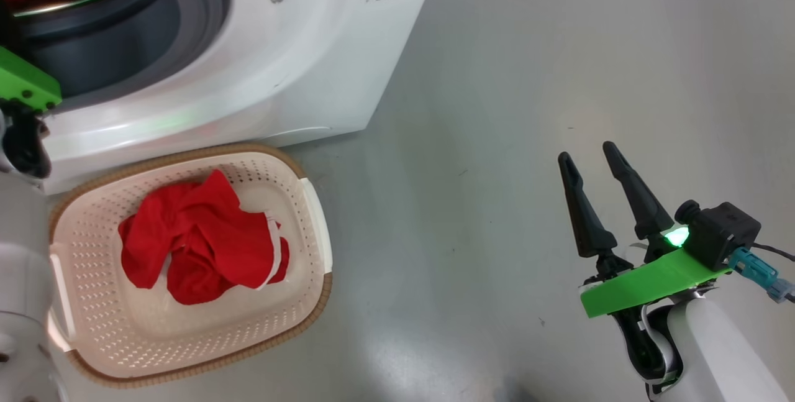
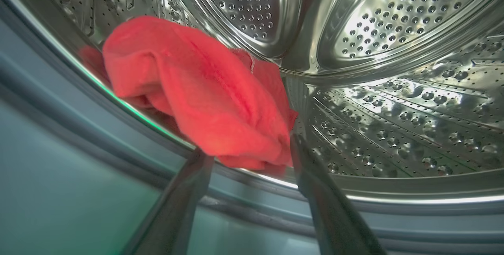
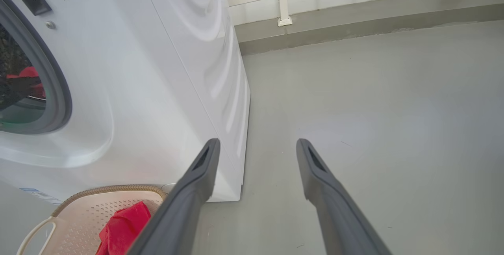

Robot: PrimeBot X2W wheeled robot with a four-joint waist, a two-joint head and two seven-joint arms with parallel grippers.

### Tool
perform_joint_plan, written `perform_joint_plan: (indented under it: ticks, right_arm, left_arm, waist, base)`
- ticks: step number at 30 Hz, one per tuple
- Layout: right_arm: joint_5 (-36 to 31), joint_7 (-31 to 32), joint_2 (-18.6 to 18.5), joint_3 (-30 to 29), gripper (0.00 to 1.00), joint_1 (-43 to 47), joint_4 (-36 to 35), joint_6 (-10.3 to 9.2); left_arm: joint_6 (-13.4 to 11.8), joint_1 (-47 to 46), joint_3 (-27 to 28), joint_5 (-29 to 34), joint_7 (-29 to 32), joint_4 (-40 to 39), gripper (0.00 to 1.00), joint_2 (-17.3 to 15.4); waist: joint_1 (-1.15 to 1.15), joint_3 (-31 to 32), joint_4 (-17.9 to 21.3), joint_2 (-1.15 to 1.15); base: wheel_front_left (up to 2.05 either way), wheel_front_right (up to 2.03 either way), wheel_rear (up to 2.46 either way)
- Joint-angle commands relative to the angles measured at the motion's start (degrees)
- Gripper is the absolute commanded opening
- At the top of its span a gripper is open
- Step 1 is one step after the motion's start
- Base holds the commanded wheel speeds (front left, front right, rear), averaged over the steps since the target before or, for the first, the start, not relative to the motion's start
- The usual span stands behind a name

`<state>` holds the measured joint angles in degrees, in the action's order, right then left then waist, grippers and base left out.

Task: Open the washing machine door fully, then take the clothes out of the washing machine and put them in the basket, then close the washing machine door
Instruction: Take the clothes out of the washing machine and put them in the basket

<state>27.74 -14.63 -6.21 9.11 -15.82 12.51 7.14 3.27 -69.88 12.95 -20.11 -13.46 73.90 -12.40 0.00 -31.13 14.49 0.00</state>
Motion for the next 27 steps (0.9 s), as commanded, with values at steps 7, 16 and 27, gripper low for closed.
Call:
perform_joint_plan:
  ticks: [7,16,27]
  right_arm:
    - [0.57,-0.37,0.36,1.49,1.00,-1.05,-1.35,0.35]
    - [0.30,-0.37,0.36,0.88,1.00,-0.88,-1.38,0.35]
    - [0.09,-0.37,-0.21,0.64,1.00,-0.16,-1.45,0.35]
  left_arm:
    - [-1.23,-0.59,0.27,-0.67,-0.12,-0.62,0.48,-4.42]
    - [-0.35,0.26,-1.45,0.27,-1.20,-1.31,0.00,-4.18]
    - [0.70,8.63,-3.88,4.94,-1.52,-16.83,0.00,-1.84]
  waist:
    - [0.00,-0.53,1.18,0.00]
    - [0.00,0.06,0.73,0.00]
    - [0.00,2.22,-1.08,0.00]
  base:
    - [0.00,0.00,0.00]
    - [0.00,0.00,0.00]
    - [0.00,0.00,0.00]
